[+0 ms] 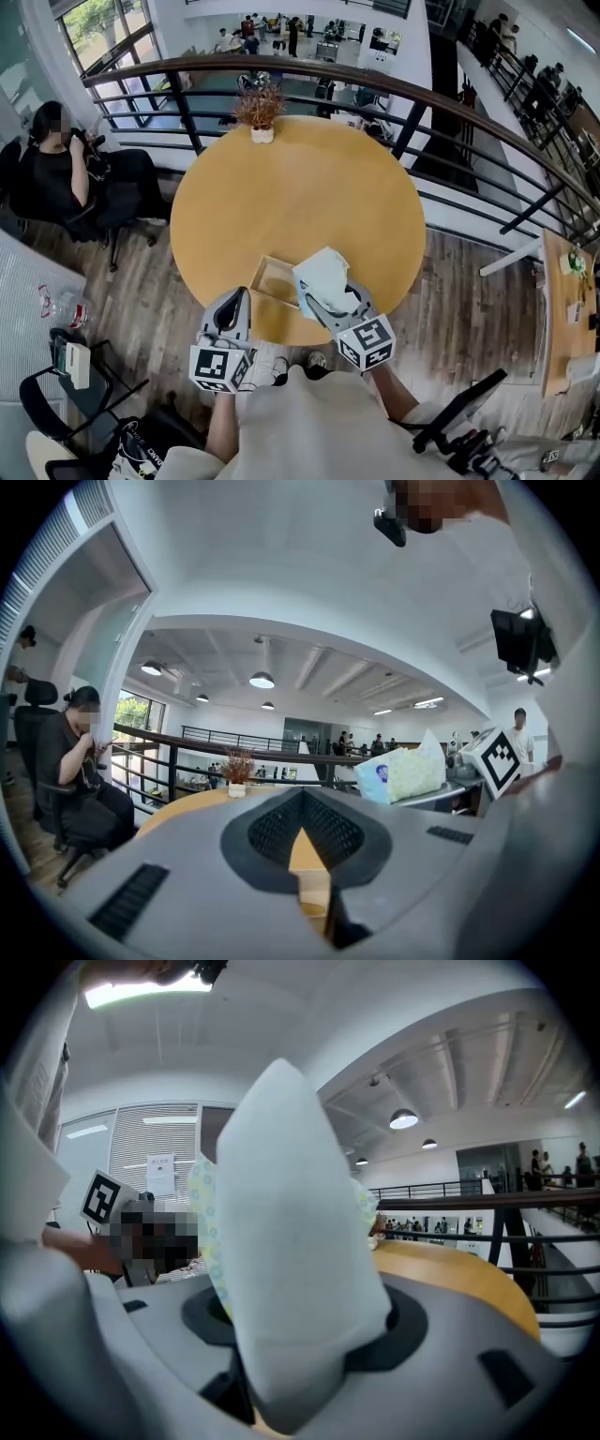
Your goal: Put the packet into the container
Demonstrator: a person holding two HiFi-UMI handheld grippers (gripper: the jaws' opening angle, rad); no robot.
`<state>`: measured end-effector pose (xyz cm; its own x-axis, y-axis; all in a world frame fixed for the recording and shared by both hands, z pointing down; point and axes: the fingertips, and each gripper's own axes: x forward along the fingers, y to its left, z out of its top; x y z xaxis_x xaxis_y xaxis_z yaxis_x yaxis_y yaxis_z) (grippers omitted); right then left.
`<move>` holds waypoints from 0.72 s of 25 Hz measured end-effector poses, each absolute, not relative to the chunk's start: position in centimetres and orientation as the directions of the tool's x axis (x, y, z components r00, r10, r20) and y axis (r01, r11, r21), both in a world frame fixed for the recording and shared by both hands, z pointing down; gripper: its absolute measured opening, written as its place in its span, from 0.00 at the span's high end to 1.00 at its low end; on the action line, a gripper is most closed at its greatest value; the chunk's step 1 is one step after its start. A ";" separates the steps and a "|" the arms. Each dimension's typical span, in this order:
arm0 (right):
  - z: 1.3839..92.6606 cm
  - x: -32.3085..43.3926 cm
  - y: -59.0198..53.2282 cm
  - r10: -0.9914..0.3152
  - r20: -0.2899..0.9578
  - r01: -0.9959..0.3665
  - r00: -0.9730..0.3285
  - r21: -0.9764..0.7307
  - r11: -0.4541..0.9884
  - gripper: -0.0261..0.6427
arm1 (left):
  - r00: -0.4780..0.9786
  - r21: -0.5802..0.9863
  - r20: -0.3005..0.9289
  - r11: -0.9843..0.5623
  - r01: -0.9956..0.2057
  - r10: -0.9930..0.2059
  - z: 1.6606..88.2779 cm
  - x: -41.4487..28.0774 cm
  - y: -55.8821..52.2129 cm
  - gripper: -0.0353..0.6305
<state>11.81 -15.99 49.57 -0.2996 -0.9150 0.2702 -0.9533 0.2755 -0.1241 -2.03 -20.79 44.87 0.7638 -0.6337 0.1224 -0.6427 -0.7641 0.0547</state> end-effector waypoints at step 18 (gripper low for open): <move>52.1 12.3 -16.4 -0.857 0.365 -0.931 -0.364 -0.162 0.326 0.56 | 0.716 0.104 0.223 -0.714 -0.692 -0.661 48.8 -1.9 -19.9 0.94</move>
<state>12.25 -16.45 52.12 -0.3635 -0.8573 0.3646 -0.9314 0.3261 -0.1618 -1.90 -19.89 48.76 0.7162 -0.6612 0.2232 -0.6919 -0.7145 0.1037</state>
